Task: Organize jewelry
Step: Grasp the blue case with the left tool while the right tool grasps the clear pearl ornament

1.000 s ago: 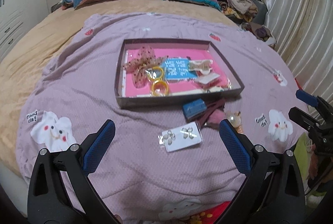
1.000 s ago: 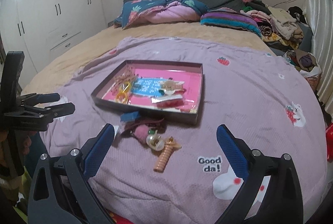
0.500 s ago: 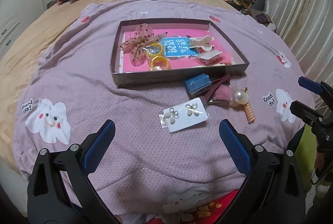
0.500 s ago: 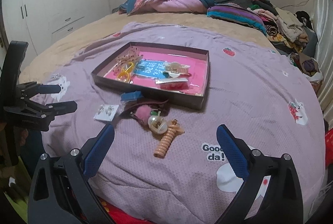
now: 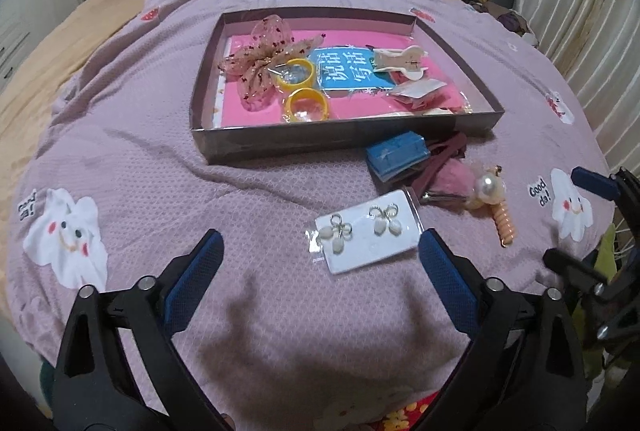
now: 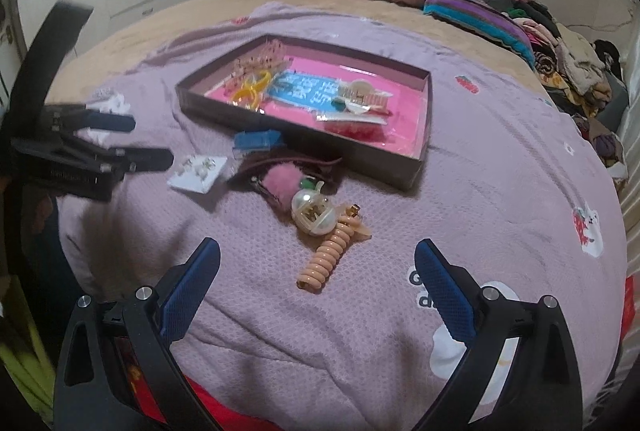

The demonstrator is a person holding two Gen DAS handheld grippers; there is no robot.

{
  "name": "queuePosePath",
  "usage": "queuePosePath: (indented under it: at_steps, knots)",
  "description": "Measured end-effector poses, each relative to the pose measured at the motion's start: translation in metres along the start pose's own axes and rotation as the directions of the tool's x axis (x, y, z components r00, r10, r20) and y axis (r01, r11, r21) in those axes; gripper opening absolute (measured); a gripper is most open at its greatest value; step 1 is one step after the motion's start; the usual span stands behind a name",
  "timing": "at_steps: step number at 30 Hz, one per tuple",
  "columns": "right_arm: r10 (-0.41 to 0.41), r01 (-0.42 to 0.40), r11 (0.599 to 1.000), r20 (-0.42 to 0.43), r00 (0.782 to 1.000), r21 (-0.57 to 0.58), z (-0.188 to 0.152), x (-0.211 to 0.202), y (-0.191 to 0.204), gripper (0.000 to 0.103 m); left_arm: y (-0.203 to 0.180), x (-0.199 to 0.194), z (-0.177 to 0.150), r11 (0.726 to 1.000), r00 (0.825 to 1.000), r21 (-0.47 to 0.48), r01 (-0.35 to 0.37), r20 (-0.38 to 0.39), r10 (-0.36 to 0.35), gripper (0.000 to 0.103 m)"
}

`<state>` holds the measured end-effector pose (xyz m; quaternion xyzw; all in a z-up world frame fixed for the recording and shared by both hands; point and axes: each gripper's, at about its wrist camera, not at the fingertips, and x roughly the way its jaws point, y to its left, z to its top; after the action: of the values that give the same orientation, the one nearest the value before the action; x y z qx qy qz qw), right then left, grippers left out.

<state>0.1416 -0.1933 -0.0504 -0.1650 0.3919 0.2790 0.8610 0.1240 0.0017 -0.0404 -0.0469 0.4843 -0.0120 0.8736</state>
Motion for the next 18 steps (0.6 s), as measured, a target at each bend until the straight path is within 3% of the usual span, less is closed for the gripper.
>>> queuePosePath:
  at_steps: [1,7,18]
  knots:
    - [0.000,0.000,1.000,-0.008,1.000,-0.012,0.001,0.005,0.000,0.086,0.000,0.002,0.003,1.000,1.000,-0.004,0.010,-0.006,-0.010,0.086]
    - [-0.006,0.001,0.998,-0.062,0.998,-0.070,0.007,0.032,0.002,0.066,-0.007,0.017,0.016,0.998,0.997,-0.011,0.066,-0.040,-0.066,0.078]
    - [-0.007,-0.010,0.987,-0.103,0.995,-0.159,0.015,0.067,0.002,0.038,-0.014,0.044,0.031,0.984,0.981,-0.082,0.159,-0.103,-0.167,0.070]
